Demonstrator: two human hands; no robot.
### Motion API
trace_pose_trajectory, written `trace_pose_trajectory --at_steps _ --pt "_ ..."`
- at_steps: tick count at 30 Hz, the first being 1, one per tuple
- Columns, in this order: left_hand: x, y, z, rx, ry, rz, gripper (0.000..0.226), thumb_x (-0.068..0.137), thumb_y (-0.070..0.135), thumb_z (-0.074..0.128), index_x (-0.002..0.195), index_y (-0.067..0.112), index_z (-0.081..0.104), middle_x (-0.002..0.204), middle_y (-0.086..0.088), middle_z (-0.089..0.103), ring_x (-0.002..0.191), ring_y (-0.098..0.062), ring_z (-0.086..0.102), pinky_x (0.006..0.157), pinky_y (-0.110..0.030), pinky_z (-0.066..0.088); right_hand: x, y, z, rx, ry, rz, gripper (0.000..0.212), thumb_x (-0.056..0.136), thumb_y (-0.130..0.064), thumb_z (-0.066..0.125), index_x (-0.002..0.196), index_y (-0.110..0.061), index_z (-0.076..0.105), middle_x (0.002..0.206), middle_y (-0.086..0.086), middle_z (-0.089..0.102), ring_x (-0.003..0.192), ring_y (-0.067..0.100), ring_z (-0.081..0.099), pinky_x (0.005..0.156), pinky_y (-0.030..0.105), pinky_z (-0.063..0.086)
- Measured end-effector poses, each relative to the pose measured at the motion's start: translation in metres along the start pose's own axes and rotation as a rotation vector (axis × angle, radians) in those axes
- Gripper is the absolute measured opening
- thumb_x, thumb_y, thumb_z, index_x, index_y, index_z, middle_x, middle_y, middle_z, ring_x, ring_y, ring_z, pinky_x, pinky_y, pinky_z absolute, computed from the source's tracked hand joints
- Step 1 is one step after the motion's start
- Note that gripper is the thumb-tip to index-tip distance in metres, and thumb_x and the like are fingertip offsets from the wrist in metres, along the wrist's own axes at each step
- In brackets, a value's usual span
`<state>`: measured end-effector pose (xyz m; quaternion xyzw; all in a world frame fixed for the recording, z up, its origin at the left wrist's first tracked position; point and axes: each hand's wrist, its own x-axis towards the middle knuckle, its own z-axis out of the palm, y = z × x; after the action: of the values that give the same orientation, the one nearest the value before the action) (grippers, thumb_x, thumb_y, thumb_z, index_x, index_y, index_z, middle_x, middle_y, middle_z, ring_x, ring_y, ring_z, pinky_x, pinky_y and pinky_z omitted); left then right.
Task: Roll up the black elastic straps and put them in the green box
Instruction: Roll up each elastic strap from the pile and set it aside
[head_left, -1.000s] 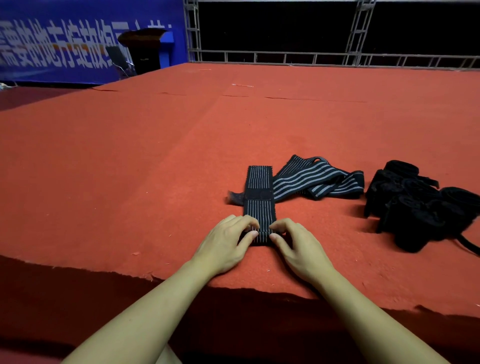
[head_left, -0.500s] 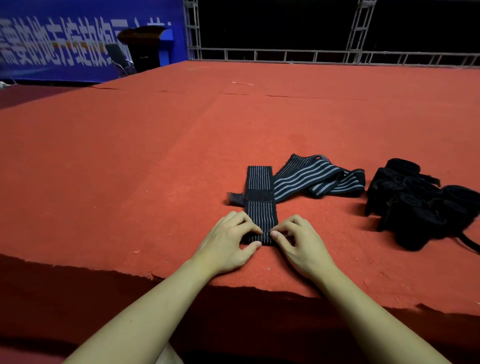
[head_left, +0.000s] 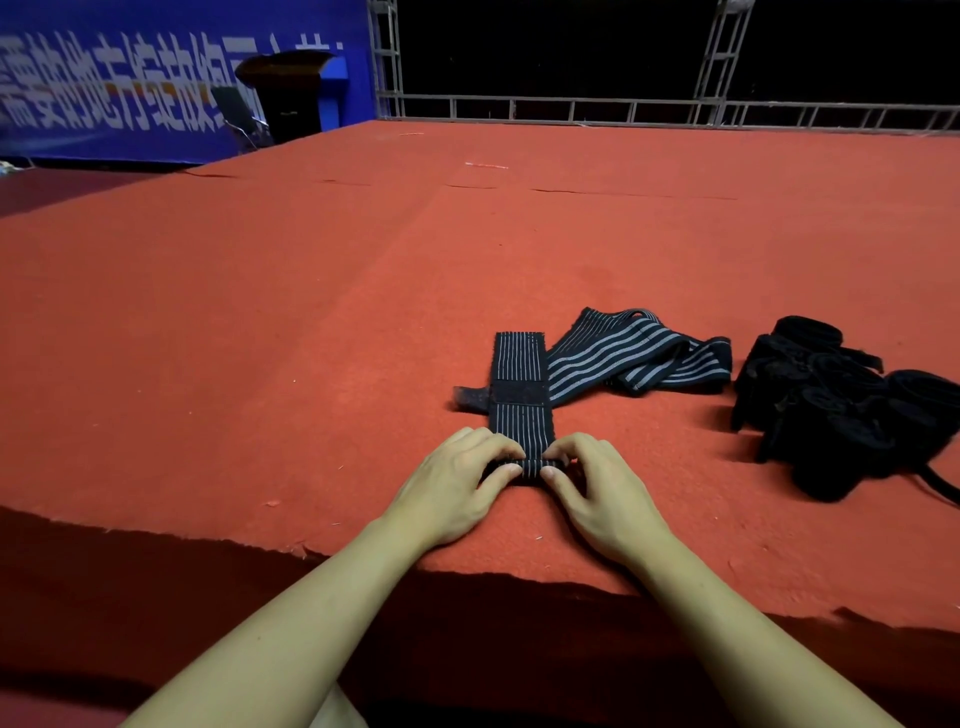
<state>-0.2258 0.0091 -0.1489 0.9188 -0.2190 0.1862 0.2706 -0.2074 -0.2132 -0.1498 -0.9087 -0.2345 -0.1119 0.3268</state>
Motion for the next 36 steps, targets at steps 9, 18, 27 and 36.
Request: trace_pose_trajectory --at_steps 9,18,27,36 --pt "-0.0019 0.0039 -0.0029 -0.083 0.05 0.038 0.016 0.097 0.032 0.061 0.106 0.023 0.071 0.091 0.025 0.05 0.088 0.01 0.047 0.085 -0.008 0.033 -0.0026 -0.0022 0.0004 -0.078 -0.05 -0.056 0.034 0.1 -0.041 0.05 0.127 -0.027 0.065 0.102 -0.017 0.059 0.097 0.007 0.049 0.091 0.03 0.044" --pt "-0.0006 0.0026 0.0009 -0.047 0.06 0.031 0.022 0.1 0.037 0.057 0.108 0.021 0.069 0.101 0.011 0.067 0.095 -0.009 0.057 0.091 -0.026 0.045 0.0002 0.0009 0.0013 -0.023 -0.017 -0.017 0.016 0.099 -0.039 0.061 0.111 -0.033 0.069 0.101 -0.018 0.06 0.097 0.006 0.049 0.091 0.029 0.044" --pt "0.0035 -0.004 0.0055 -0.137 0.072 -0.123 0.014 0.098 0.036 0.066 0.1 0.026 0.075 0.097 0.016 0.057 0.087 -0.002 0.057 0.082 -0.026 0.049 0.0018 -0.0012 0.0015 -0.035 -0.007 0.007 0.025 0.093 -0.053 0.059 0.109 -0.036 0.065 0.099 -0.018 0.058 0.092 0.003 0.049 0.085 0.031 0.048" --pt "-0.0009 -0.0008 0.0012 -0.081 -0.002 -0.085 0.032 0.092 0.042 0.072 0.119 0.026 0.073 0.113 0.02 0.053 0.093 0.008 0.051 0.092 -0.019 0.042 0.0035 0.0031 0.0029 -0.075 -0.075 -0.017 0.035 0.097 -0.042 0.063 0.131 -0.033 0.065 0.112 -0.019 0.057 0.102 0.006 0.048 0.098 0.035 0.046"
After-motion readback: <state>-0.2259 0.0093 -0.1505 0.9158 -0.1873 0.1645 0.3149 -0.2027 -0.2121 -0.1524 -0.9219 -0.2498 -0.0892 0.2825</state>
